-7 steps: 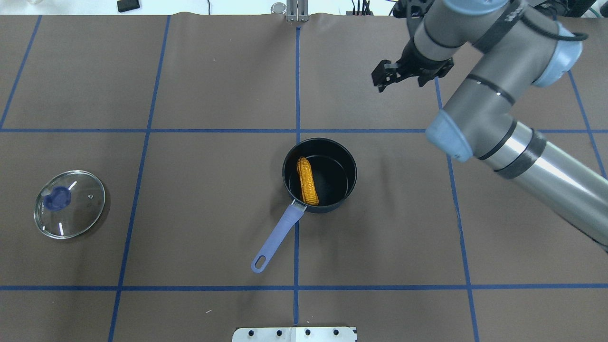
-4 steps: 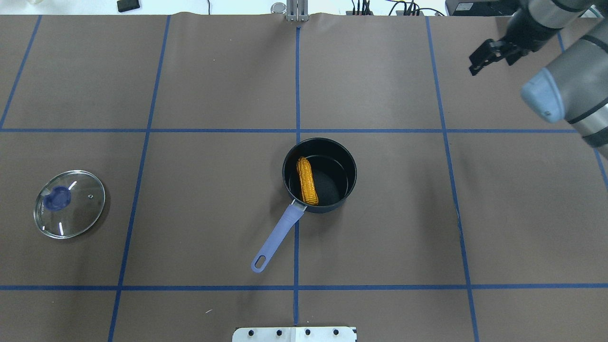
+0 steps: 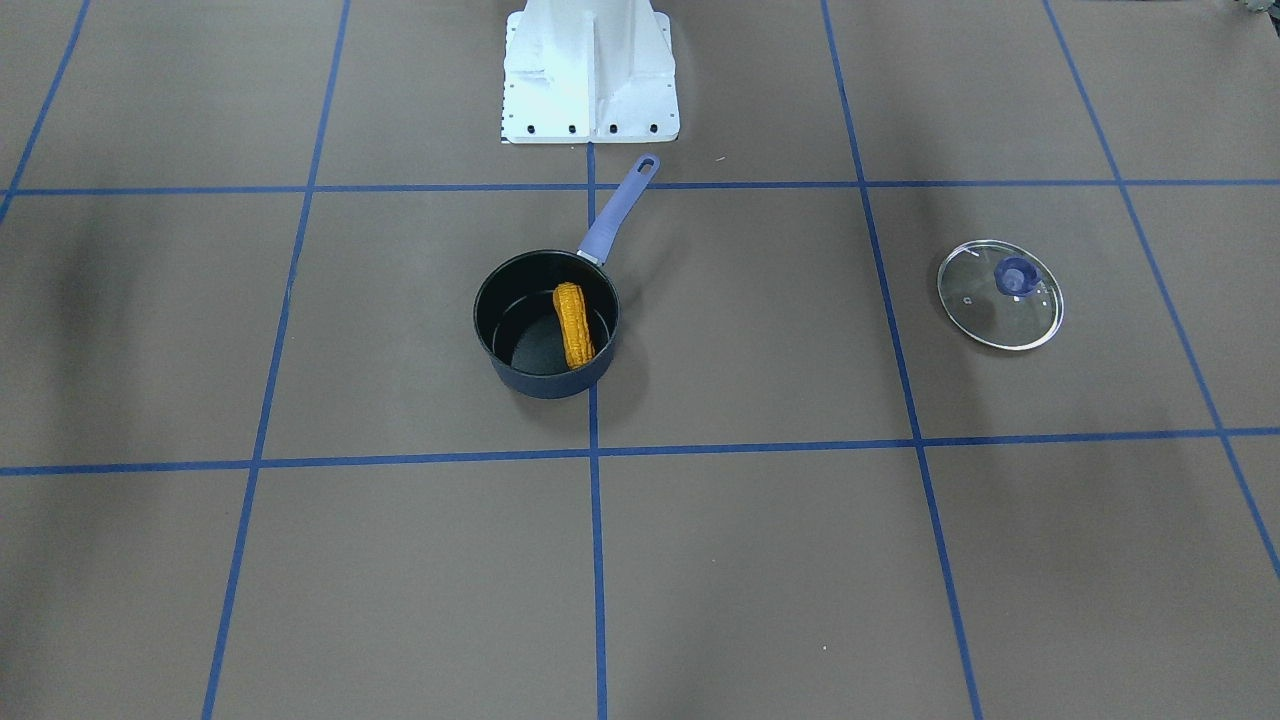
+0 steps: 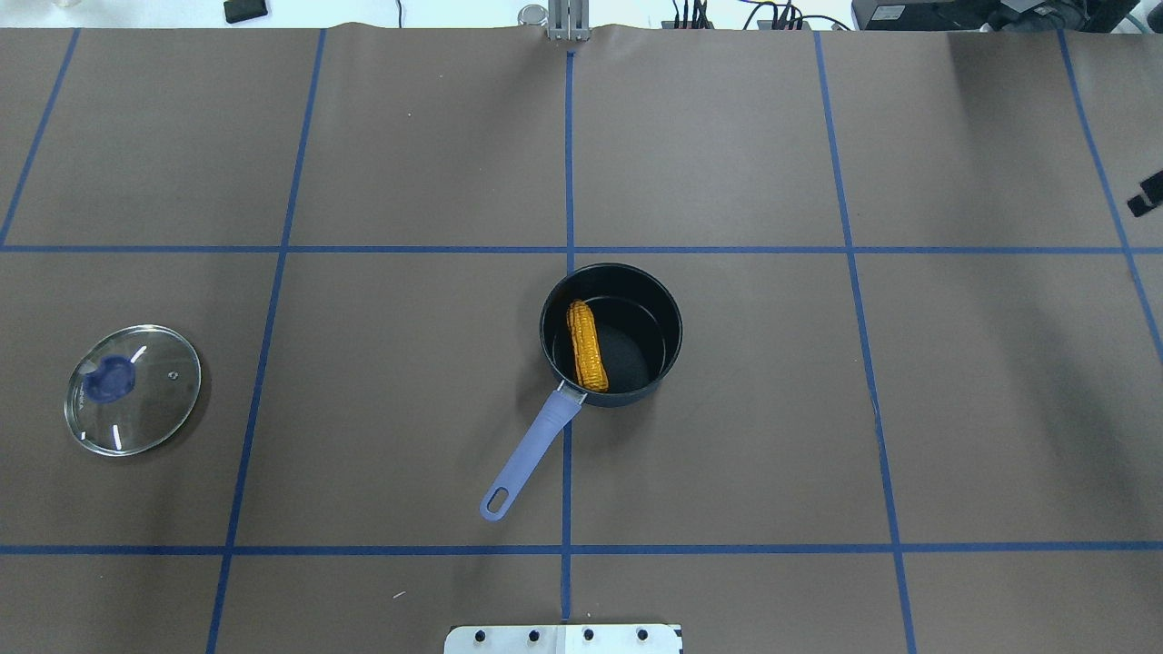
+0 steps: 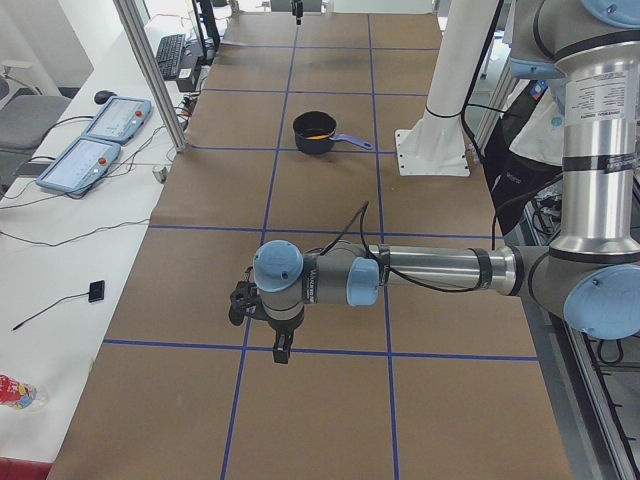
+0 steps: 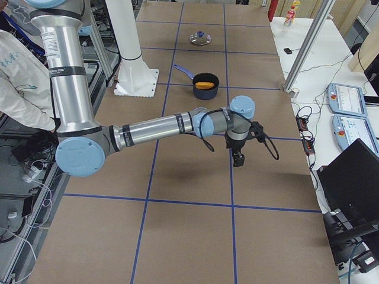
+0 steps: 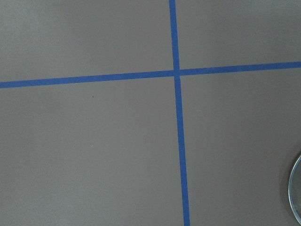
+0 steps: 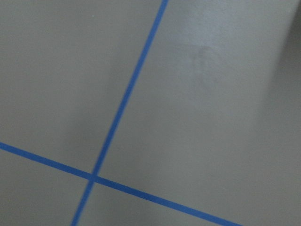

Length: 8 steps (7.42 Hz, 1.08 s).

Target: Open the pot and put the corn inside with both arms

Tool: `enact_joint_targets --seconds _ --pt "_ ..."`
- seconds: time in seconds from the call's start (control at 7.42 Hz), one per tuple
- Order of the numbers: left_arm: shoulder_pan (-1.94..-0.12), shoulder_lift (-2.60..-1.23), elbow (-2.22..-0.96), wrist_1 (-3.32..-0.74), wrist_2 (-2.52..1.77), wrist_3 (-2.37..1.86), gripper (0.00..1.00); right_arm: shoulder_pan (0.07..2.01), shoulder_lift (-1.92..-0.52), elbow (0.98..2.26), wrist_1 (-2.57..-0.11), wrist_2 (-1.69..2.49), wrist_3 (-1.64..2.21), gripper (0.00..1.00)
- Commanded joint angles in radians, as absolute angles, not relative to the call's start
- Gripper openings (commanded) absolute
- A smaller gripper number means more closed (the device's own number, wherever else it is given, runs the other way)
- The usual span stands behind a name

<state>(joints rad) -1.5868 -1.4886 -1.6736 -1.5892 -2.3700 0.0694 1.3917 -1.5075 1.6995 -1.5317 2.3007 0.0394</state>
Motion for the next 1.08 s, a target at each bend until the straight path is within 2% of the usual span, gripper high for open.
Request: enact_joint_targets --seconds 0.0,0.94 --pt "-1.586 -1.489 -1.675 -1.589 -2.368 0.071 1.0 1.459 -1.643 1.727 -1.526 2.304 0.025 1.0" --pt "-1.585 -1.488 -1.675 -1.589 -2.333 0.069 0.99 1.473 -1.694 1.7 -1.525 2.272 0.026 1.0"
